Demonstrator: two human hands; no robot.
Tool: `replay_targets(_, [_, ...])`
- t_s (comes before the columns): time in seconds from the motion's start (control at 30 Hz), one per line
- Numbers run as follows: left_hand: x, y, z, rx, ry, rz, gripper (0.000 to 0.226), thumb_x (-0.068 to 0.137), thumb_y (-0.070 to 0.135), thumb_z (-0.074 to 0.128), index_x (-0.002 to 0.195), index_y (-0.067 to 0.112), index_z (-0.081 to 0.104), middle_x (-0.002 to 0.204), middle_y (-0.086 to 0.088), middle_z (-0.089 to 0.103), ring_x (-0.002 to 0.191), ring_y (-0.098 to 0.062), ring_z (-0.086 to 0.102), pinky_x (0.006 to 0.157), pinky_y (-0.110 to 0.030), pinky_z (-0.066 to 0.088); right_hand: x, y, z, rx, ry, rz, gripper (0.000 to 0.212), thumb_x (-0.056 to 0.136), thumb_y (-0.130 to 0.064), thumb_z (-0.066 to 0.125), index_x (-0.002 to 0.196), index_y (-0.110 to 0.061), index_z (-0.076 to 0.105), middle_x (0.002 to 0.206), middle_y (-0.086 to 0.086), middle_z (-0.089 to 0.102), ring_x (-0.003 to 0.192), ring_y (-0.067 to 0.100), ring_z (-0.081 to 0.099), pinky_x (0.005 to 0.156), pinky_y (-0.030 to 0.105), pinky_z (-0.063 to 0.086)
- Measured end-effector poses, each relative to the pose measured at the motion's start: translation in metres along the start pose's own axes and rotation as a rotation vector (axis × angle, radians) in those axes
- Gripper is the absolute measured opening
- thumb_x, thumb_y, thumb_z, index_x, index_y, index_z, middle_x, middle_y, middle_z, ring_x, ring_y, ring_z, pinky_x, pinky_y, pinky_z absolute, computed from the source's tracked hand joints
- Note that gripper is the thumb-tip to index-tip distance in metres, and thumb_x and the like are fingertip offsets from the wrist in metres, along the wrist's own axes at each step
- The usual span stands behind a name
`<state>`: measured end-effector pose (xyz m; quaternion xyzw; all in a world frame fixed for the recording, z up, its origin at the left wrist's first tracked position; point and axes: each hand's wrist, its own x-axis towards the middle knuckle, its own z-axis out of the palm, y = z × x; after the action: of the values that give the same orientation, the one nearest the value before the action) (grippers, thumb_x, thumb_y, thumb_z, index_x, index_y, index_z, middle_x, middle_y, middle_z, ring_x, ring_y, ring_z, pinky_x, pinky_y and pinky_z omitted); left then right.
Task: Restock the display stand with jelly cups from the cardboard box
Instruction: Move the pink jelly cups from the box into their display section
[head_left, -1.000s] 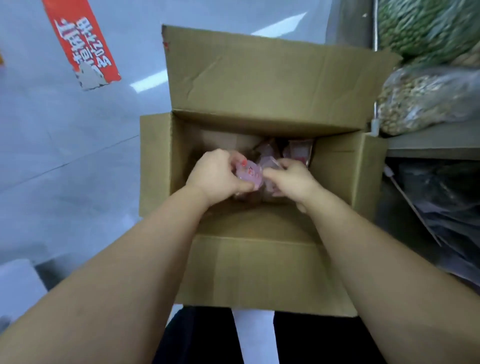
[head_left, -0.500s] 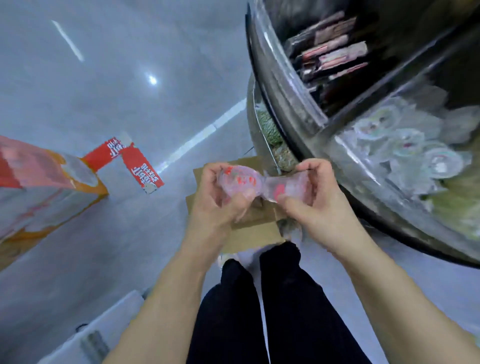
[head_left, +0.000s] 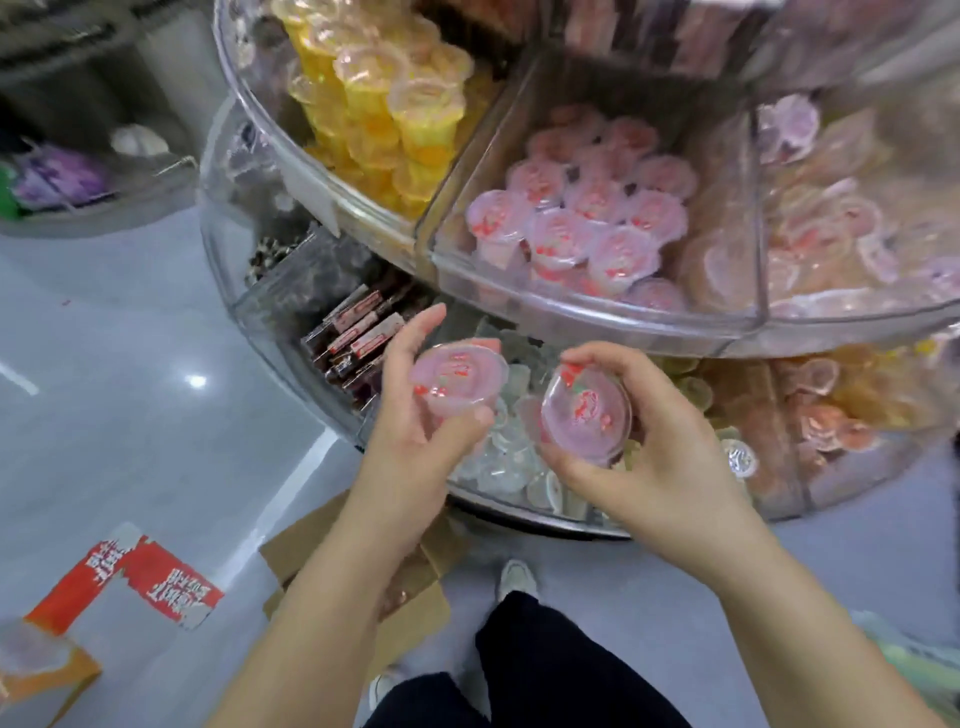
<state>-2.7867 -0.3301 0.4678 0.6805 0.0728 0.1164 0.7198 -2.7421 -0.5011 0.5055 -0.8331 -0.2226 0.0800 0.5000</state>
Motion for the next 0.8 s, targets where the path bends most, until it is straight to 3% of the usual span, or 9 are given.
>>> replay_targets(0.1, [0.021,0.013,0.033,0.077,-0.040,0.047,0.068,0.070,0.032,0.067,0.128,0.049,0.037,0.126,0.016,0.053,0.113,-0.003,0.055,0.095,-0.024,0.046,0.012,0.008,-0.048,-0.021,0.037,0.006,0.055,0.063,-0.011,0.066,0.106,-0.043,0.051,0.106,-0.019,0.057,0.101,-0.001,0.055,0.088,0.012,0.038])
replay_targets(0.2, [0.041,0.023,0.057,0.144,-0.020,0.107,0.069,0.068,0.032,0.071,0.128,0.047,0.040,0.130,0.013,0.052,0.121,-0.005,0.051,0.103,-0.030,0.042,0.035,0.013,-0.090,-0.171,0.066,-0.044,0.053,0.063,-0.016,0.061,0.105,-0.047,0.049,0.106,-0.019,0.050,0.102,-0.011,0.047,0.087,0.003,0.032])
replay_targets(0.27, [0.052,0.028,0.066,0.197,0.000,0.140,0.066,0.067,0.035,0.071,0.124,0.049,0.041,0.129,0.025,0.050,0.123,-0.001,0.047,0.105,-0.026,0.039,0.055,0.013,-0.109,-0.310,-0.006,-0.069,0.052,0.069,-0.019,0.063,0.114,-0.042,0.051,0.105,-0.014,0.046,0.098,-0.009,0.045,0.083,-0.002,0.029])
replay_targets(0.33, [0.062,0.029,0.069,0.237,0.019,0.171,0.062,0.068,0.037,0.070,0.123,0.048,0.043,0.127,0.032,0.048,0.123,0.004,0.045,0.103,-0.018,0.037,0.076,0.014,-0.121,-0.498,-0.097,-0.136,0.056,0.072,-0.017,0.065,0.125,-0.029,0.051,0.111,-0.004,0.048,0.102,0.004,0.047,0.086,0.005,0.031])
replay_targets(0.4, [0.071,0.030,0.069,0.273,0.054,0.193,0.059,0.069,0.036,0.070,0.122,0.047,0.044,0.125,0.037,0.047,0.122,0.009,0.043,0.100,-0.010,0.034,0.095,0.016,-0.130,-0.662,-0.186,-0.207,0.060,0.074,-0.018,0.061,0.132,-0.019,0.046,0.120,0.003,0.052,0.113,0.018,0.048,0.094,0.023,0.035])
replay_targets(0.47, [0.078,0.029,0.068,0.286,0.076,0.202,0.059,0.071,0.032,0.071,0.122,0.047,0.045,0.125,0.038,0.046,0.123,0.010,0.042,0.098,-0.008,0.035,0.111,0.019,-0.138,-0.743,-0.271,-0.213,0.062,0.075,-0.018,0.060,0.135,-0.017,0.042,0.130,0.003,0.052,0.122,0.020,0.046,0.102,0.032,0.033])
replay_targets(0.57, [0.087,0.028,0.069,0.307,0.092,0.193,0.061,0.072,0.024,0.072,0.120,0.051,0.045,0.126,0.031,0.049,0.124,0.004,0.044,0.103,-0.018,0.038,0.128,0.031,-0.141,-0.952,-0.429,-0.278,0.063,0.076,-0.013,0.062,0.135,-0.023,0.041,0.133,-0.001,0.049,0.126,0.017,0.043,0.114,0.034,0.015])
replay_targets(0.67, [0.095,0.029,0.072,0.354,0.105,0.195,0.061,0.070,0.028,0.072,0.118,0.052,0.044,0.124,0.033,0.048,0.120,0.011,0.043,0.096,-0.004,0.033,0.136,0.038,-0.133,-1.118,-0.475,-0.343,0.062,0.080,-0.009,0.057,0.134,-0.033,0.039,0.128,-0.001,0.045,0.121,0.016,0.042,0.116,0.032,-0.005])
replay_targets(0.8, [0.103,0.030,0.075,0.340,0.087,0.196,0.061,0.071,0.026,0.073,0.117,0.053,0.044,0.123,0.031,0.050,0.116,0.015,0.044,0.086,0.004,0.033,0.138,0.043,-0.135,-1.120,-0.472,-0.339,0.064,0.078,-0.026,0.066,0.136,-0.030,0.038,0.120,0.000,0.050,0.116,0.017,0.045,0.113,0.027,-0.009])
